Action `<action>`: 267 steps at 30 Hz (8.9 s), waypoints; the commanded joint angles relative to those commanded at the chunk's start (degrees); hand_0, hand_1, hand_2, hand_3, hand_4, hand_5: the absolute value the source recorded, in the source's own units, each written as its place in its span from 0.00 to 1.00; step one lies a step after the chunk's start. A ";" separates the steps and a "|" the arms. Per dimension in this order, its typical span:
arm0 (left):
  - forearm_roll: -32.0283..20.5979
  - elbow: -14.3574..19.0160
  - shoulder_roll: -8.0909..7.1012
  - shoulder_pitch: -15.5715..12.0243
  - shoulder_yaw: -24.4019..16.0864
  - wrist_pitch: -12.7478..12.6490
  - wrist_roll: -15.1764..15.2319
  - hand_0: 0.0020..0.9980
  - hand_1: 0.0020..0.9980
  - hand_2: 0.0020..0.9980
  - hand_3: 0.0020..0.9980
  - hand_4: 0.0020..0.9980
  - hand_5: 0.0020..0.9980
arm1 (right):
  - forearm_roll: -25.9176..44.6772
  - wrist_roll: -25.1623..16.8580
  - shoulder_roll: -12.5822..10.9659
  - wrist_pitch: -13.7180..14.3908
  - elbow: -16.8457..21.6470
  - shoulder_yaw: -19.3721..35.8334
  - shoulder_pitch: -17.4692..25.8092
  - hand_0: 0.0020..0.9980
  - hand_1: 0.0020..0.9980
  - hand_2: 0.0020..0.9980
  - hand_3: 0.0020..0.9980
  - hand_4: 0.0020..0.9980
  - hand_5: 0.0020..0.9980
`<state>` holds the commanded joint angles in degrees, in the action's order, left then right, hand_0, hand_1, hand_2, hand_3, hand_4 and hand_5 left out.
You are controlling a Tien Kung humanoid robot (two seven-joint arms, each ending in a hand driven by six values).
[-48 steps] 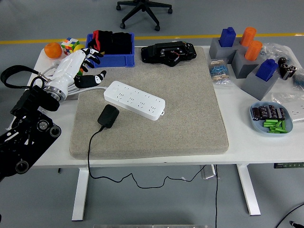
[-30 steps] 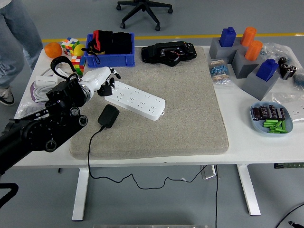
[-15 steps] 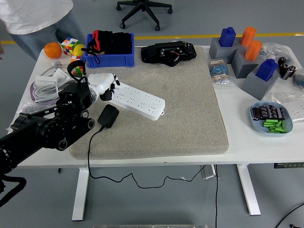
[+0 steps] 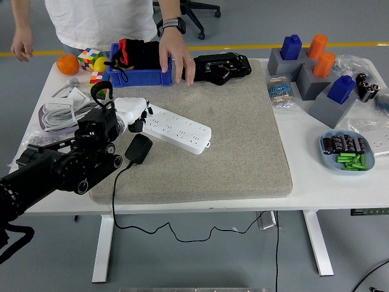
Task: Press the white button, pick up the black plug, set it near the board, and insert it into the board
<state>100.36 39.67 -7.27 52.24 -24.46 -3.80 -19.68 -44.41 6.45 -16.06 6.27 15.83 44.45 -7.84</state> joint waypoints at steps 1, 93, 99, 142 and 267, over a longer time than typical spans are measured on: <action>0.02 -0.12 0.05 0.07 0.14 0.03 0.00 0.00 0.01 0.11 0.69 0.00 0.00 | 0.01 0.00 0.00 -0.01 0.01 0.00 0.00 0.82 0.66 0.65 0.63 0.75 0.50; 17.40 29.43 -5.30 -29.64 -25.96 -8.50 -4.51 0.68 0.75 0.69 0.79 1.00 0.27 | -1.11 -0.01 0.42 0.06 0.25 1.04 1.00 0.82 0.66 0.65 0.63 0.75 0.50; 18.27 28.15 -5.17 -29.49 -25.28 -8.30 -4.96 0.53 0.67 0.62 0.74 0.96 0.11 | -1.12 -0.04 0.43 0.06 0.30 1.02 0.92 0.82 0.66 0.65 0.63 0.75 0.50; 10.93 27.92 -5.02 -27.22 -25.52 -14.77 1.61 0.15 0.25 0.26 0.42 0.48 0.00 | -0.95 -0.80 0.56 0.44 0.28 1.40 1.33 0.82 0.66 0.65 0.63 0.75 0.50; 4.54 15.78 2.23 -19.43 -24.11 -13.40 -3.67 0.95 1.00 1.00 1.00 1.00 0.44 | -0.24 -0.82 0.54 0.43 0.36 0.51 1.17 0.82 0.65 0.65 0.62 0.75 0.49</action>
<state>104.90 55.44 -5.04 32.81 -48.57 -17.20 -23.35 -44.64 5.63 -15.52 6.69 16.19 44.96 -6.67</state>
